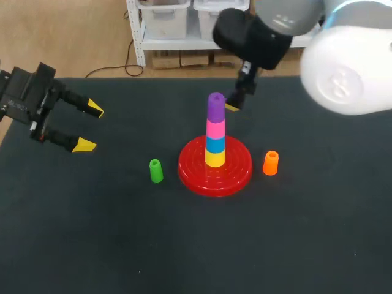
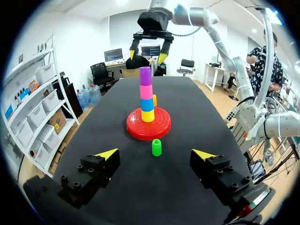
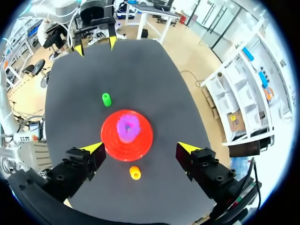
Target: Pick up and stack the cylinders on the red base in this order: pink,purple,orange,green
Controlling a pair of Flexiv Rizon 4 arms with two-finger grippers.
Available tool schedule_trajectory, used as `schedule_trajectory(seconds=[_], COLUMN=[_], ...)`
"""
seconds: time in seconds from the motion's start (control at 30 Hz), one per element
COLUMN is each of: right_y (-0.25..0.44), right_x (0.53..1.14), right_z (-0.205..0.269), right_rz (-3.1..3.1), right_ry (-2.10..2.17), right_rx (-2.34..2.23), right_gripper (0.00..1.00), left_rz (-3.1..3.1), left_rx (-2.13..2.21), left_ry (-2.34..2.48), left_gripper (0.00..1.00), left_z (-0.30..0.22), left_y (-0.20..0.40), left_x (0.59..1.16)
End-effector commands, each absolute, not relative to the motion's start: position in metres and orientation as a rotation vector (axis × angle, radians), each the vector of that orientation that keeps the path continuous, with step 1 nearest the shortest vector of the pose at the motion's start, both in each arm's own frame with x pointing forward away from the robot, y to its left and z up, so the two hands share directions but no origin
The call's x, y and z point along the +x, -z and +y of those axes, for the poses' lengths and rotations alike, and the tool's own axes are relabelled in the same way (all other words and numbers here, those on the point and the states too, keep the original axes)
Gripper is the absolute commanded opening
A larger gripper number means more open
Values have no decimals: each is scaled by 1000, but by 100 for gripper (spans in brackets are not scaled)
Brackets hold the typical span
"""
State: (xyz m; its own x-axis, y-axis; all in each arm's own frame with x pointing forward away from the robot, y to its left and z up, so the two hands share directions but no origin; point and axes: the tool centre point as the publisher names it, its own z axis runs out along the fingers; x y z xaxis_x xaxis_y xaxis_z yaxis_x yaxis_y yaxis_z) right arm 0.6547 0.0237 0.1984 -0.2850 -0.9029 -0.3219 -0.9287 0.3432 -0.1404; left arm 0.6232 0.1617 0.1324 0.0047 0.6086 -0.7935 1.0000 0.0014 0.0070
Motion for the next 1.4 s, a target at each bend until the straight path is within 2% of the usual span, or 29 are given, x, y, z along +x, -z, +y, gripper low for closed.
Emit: schedule_trajectory(seconds=[0.03,0.57,1.4], right_y=[-193,-110,-28], right_x=[640,623,637], right_z=[3,-37,-59], right_rz=[2272,2470,2640], right_ry=[-94,-65,-46], right_rx=[-1597,-1572,-1495], right_gripper=[100,100,100], left_rz=[1668,1668,1668], left_rx=[1674,1674,1674], left_ry=[819,819,819], left_gripper=[100,100,100], left_z=[162,162,162], left_y=[-132,-132,-132], left_x=[624,624,624])
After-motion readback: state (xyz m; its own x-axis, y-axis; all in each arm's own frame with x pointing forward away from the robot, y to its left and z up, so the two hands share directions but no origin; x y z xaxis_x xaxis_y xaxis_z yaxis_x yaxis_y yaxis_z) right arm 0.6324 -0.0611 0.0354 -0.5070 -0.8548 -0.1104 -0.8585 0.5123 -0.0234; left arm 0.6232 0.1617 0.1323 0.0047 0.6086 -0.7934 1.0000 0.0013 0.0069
